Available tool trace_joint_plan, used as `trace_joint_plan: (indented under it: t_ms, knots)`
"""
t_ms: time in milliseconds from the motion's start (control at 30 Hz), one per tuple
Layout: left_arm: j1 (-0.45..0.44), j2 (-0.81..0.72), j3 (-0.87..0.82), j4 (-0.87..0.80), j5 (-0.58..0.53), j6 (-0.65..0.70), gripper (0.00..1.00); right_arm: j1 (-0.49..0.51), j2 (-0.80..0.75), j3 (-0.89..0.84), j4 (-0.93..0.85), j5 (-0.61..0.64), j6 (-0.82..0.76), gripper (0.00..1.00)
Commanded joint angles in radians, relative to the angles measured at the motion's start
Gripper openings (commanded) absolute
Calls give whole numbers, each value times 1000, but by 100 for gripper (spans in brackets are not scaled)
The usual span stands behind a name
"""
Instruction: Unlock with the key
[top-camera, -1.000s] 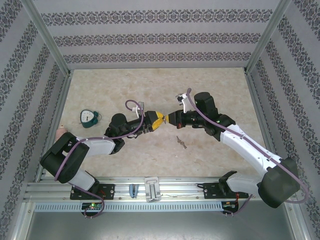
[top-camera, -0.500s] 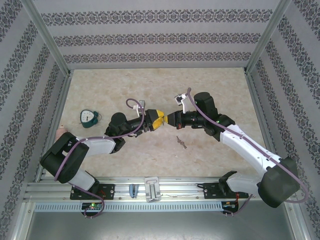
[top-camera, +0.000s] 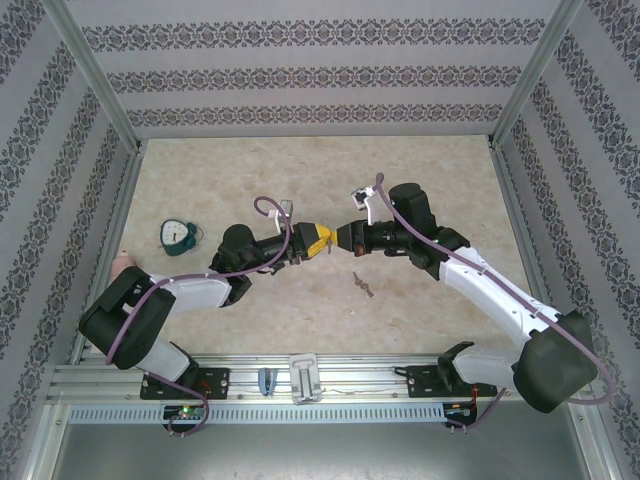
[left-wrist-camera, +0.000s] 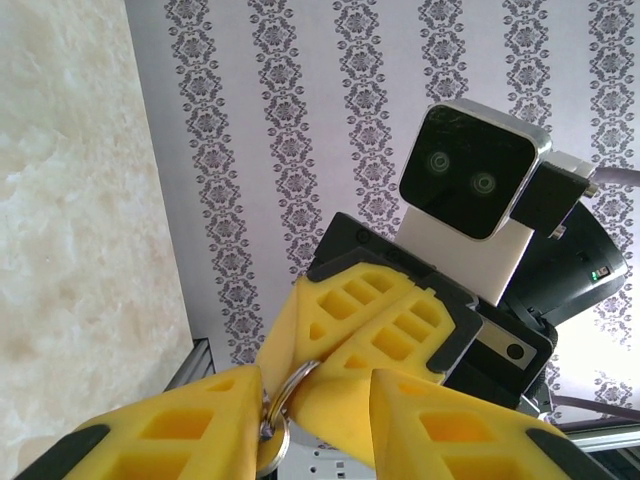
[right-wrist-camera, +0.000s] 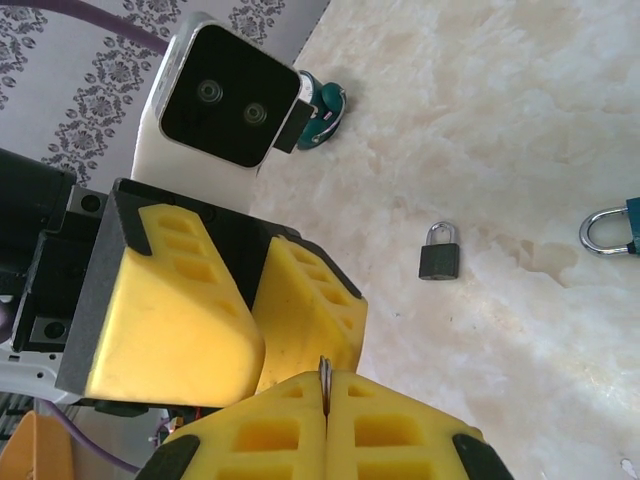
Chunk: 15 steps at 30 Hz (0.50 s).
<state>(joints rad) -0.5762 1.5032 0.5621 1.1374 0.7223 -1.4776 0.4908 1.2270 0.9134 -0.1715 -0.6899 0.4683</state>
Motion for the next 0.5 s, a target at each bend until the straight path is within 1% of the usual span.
trace_joint_plan:
  t_ms: [0, 133, 267, 367, 467]
  knots:
    - [-16, -35, -11, -11, 26, 39, 35, -12, -9, 1, 17, -17, -2, 0]
    - [-16, -37, -6, -16, 29, 59, 51, -14, -6, -4, 32, -42, 11, 0]
    - [-17, -32, 22, -34, 42, 80, 58, -14, -6, -10, 43, -60, 19, 0]
    - [-18, -28, 28, -41, 51, 85, 56, -14, -4, -11, 44, -61, 21, 0]
    - [-19, -29, 23, -33, 58, 80, 48, -15, -11, -18, 47, -51, 23, 0]
